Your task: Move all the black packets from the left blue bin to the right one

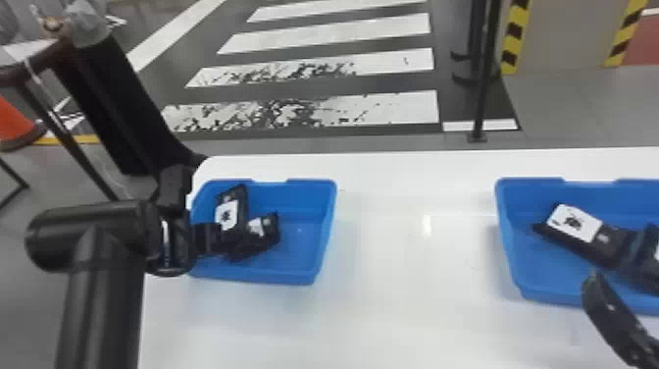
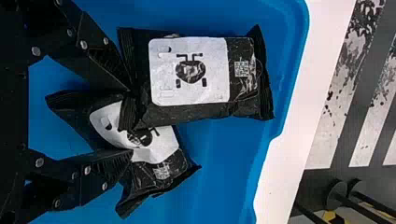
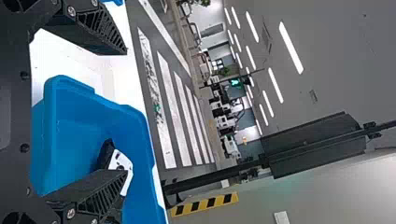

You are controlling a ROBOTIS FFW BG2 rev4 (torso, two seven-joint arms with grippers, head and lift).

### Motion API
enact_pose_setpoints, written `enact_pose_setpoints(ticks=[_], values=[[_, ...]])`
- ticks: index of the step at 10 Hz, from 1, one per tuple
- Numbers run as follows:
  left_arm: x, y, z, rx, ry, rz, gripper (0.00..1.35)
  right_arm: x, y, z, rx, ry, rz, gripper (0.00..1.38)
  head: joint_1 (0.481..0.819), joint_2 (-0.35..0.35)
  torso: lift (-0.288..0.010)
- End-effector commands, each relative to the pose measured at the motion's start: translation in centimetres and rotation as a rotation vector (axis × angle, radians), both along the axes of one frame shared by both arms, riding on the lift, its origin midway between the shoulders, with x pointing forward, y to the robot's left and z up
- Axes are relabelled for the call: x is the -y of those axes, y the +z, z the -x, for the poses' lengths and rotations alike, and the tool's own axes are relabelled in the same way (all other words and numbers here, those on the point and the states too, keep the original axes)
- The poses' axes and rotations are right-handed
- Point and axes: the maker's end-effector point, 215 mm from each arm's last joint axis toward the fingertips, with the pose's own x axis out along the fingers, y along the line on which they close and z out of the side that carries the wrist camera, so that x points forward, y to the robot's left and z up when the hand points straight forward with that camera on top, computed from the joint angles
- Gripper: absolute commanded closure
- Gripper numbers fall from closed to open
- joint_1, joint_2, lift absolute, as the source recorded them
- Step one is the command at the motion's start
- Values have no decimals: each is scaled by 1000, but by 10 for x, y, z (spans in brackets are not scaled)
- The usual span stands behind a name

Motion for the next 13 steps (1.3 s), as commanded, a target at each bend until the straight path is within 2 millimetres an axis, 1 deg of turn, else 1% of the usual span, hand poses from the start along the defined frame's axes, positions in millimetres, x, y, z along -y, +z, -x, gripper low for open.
enact_pose_setpoints(ticks=[1, 2, 3, 4, 5, 6, 8, 9, 10, 11, 12, 13], values=[[4, -5, -1, -11, -10, 8, 817, 1, 0, 0, -1, -1, -5, 128, 695, 254, -185], [15, -8, -2, -19, -47, 6, 828, 1, 0, 0, -1, -1, -7, 128, 695, 254, -185], [19, -11, -1, -29, -61, -1, 1282, 0, -1, 1, -4, 1, -13, 128, 695, 248, -185], [20, -12, -1, -19, -57, 11, 1225, 0, -2, 1, -6, 2, -18, 128, 695, 237, -185], [32, -10, -3, 5, -82, 44, 1205, 0, -3, 2, -8, 4, -20, 128, 695, 233, -185], [45, 2, -3, 42, -116, 65, 1205, 0, -1, 2, -5, 5, -20, 127, 695, 223, -185], [81, 40, 6, 132, -209, 99, 1205, -1, 3, 1, 2, 4, -25, 128, 695, 194, -185], [94, 61, 12, 180, -246, 109, 1205, -1, 4, 0, 5, 4, -25, 128, 695, 176, -185], [100, 79, 18, 226, -269, 114, 1205, -2, 5, -1, 8, 7, -27, 128, 695, 154, -185], [107, 91, 28, 256, -287, 131, 1205, -2, 5, -1, 8, 7, -27, 128, 695, 141, -185], [133, 100, 38, 291, -334, 218, 1205, -3, 5, -1, 8, 9, -28, 128, 695, 137, -185], [150, 110, 45, 337, -351, 310, 1205, -3, 4, -1, 5, 9, -28, 128, 695, 126, -185]])
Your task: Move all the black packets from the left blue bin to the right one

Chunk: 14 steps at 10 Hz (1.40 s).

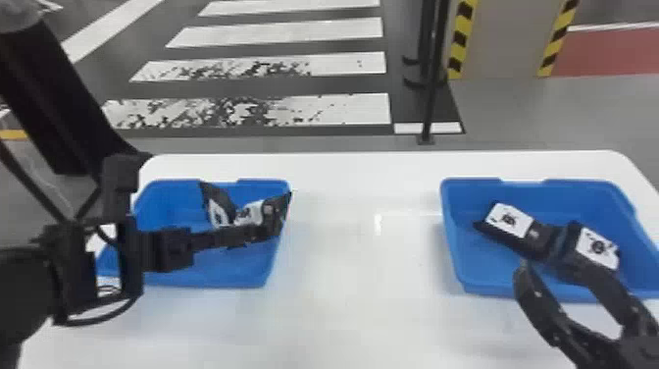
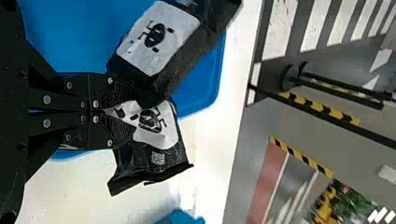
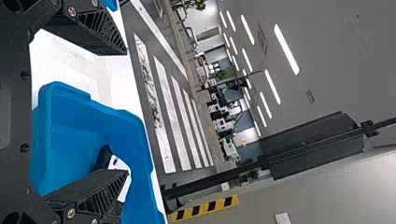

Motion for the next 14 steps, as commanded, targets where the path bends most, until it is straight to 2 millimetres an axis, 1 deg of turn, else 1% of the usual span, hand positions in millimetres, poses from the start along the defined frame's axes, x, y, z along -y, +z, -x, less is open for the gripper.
enact_pose_setpoints(ticks=[1, 2, 3, 4, 6, 7, 8, 10, 12, 13, 14], values=[[3, 10, 8, 27, -1, 38, 1205, -1, 0, 0, -1, 1, -1, 128, 695, 97, -185], [7, 21, 7, 54, -16, 35, 1205, -1, 0, 0, 0, 3, -1, 128, 695, 87, -185], [11, 40, 2, 102, -27, 25, 1205, -2, -1, 0, -3, 5, -3, 128, 695, 86, -185], [17, 54, 1, 138, -44, 20, 1205, -3, -1, -1, -3, 7, -4, 128, 695, 83, -185], [38, 80, 4, 204, -94, 28, 1205, -4, -3, 0, -9, 11, -5, 128, 695, 69, -185], [53, 93, 8, 235, -129, 35, 1205, -5, 0, 0, -4, 13, -7, 128, 695, 55, -185], [67, 103, 13, 259, -165, 39, 1205, -9, 9, -1, 15, 27, -13, 127, 695, 46, -185], [94, 115, 21, 293, -226, 51, 1205, -29, 41, -1, 71, 76, -74, 127, 695, 14, -185], [120, 115, 27, 298, -276, 74, 1205, -64, 68, 0, 118, 156, -151, 128, 695, 9, -185], [133, 113, 29, 295, -299, 87, 1205, -83, 78, 1, 133, 199, -191, 127, 695, 13, -185], [145, 113, 33, 296, -326, 92, 1205, -98, 87, 1, 150, 231, -216, 127, 695, 20, -185]])
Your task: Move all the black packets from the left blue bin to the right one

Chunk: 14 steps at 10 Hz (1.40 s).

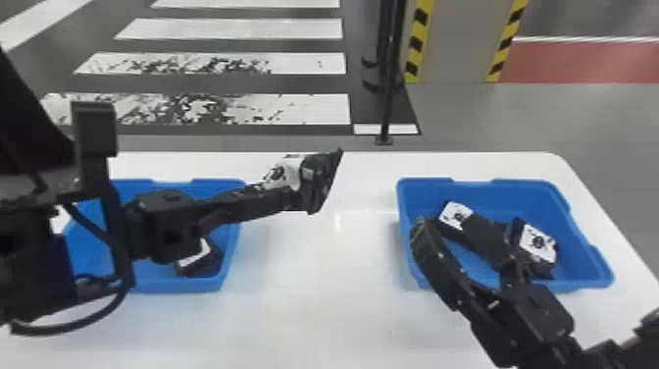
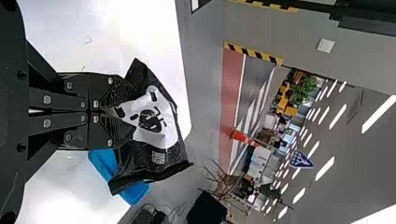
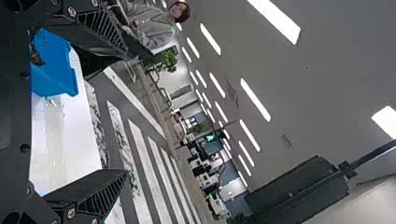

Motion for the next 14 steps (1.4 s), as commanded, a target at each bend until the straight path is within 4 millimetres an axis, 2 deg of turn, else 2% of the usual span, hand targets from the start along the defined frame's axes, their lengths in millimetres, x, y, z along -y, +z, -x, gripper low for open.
enact_pose_setpoints(ticks=[1, 5, 9, 10, 11, 13, 14], values=[[18, -2, 5, -6, -39, 7, 1205, -20, 13, -1, 23, 47, -37, 128, 695, 27, -185], [60, -5, 21, -20, -134, 25, 1205, -44, 29, -5, 59, 100, -68, 140, 695, 18, -185], [77, -7, 25, -30, -173, 33, 1205, -59, 37, -2, 74, 136, -84, 228, 695, 0, -185], [84, -3, 28, -26, -192, 44, 1205, -61, 33, -4, 69, 140, -84, 351, 695, 1, -185], [89, -2, 30, -25, -205, 49, 1205, -62, 30, -5, 57, 144, -92, 707, 695, -2, -185], [90, -2, 32, -26, -209, 54, 1205, -65, 22, -5, 32, 156, -97, 1170, 695, -9, -185], [90, -1, 31, -23, -207, 54, 1205, -64, 22, -5, 34, 153, -94, 1263, 695, -8, -185]])
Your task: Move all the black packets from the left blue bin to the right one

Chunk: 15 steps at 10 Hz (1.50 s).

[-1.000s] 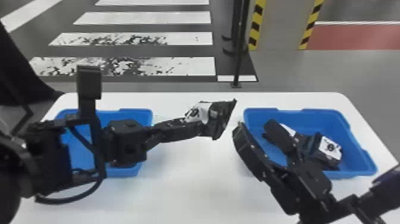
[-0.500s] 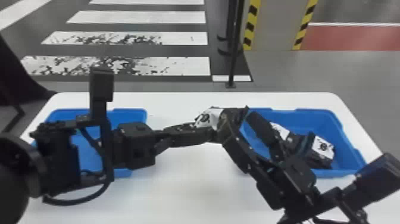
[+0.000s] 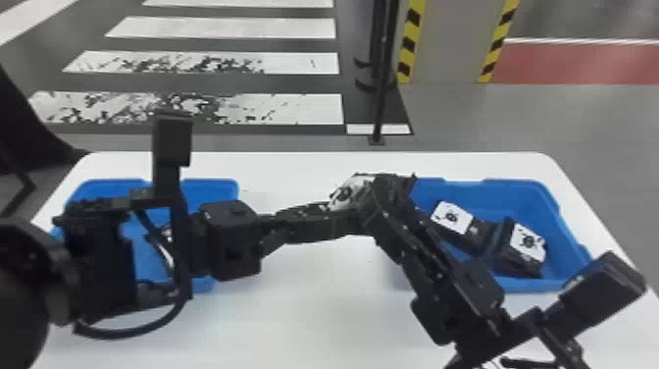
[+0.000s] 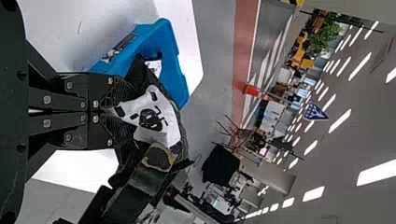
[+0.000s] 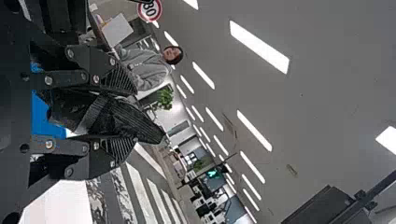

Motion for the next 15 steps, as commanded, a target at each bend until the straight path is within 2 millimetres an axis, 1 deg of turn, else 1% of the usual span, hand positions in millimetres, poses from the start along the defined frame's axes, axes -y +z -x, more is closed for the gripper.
enact_pose_setpoints(ticks=[1, 2, 3, 4, 5, 6, 7, 9, 10, 11, 12, 13, 14, 15], values=[[-1, 2, -1, 5, 4, 3, 1204, 1, 1, 0, 5, -4, 1, 1280, 695, -8, -185], [-3, 3, -3, 8, 15, 11, 1148, 1, 1, 0, 5, -4, 1, 1280, 695, -8, -185], [-7, 4, -5, 6, 42, 39, 849, 5, -1, -2, 6, -13, 6, 1280, 695, -6, -185], [-15, -2, -6, -5, 66, 33, 562, 16, -7, -9, 1, -38, 21, 1280, 695, -4, -185], [-20, -7, -6, -13, 78, 25, 435, 36, -15, -18, -4, -79, 49, 1280, 695, -5, -185], [-28, -11, -7, -22, 98, 26, 367, 59, -26, -32, -10, -123, 79, 1280, 695, -19, -185], [-38, -12, -8, -22, 122, 24, 354, 83, -34, -48, -7, -170, 122, 1280, 695, -30, -185], [-58, -13, -10, -24, 166, 25, 354, 125, -62, -84, -29, -249, 199, 1280, 695, -70, -185], [-67, -14, -12, -23, 189, 21, 354, 137, -76, -99, -47, -266, 235, 1280, 695, -84, -185], [-77, -14, -12, -21, 211, 15, 354, 140, -91, -109, -75, -263, 276, 1280, 695, -89, -185], [-85, -15, -13, -20, 231, 11, 354, 143, -105, -117, -99, -261, 304, 1279, 695, -90, -185], [-94, -14, -14, -14, 252, 5, 354, 149, -119, -121, -123, -269, 321, 1243, 695, -81, -185], [-98, -13, -15, -9, 263, -1, 354, 158, -134, -122, -159, -281, 331, 1134, 695, -76, -185], [-106, -15, -17, -9, 282, -8, 354, 169, -147, -120, -189, -295, 359, 903, 695, -76, -185]])
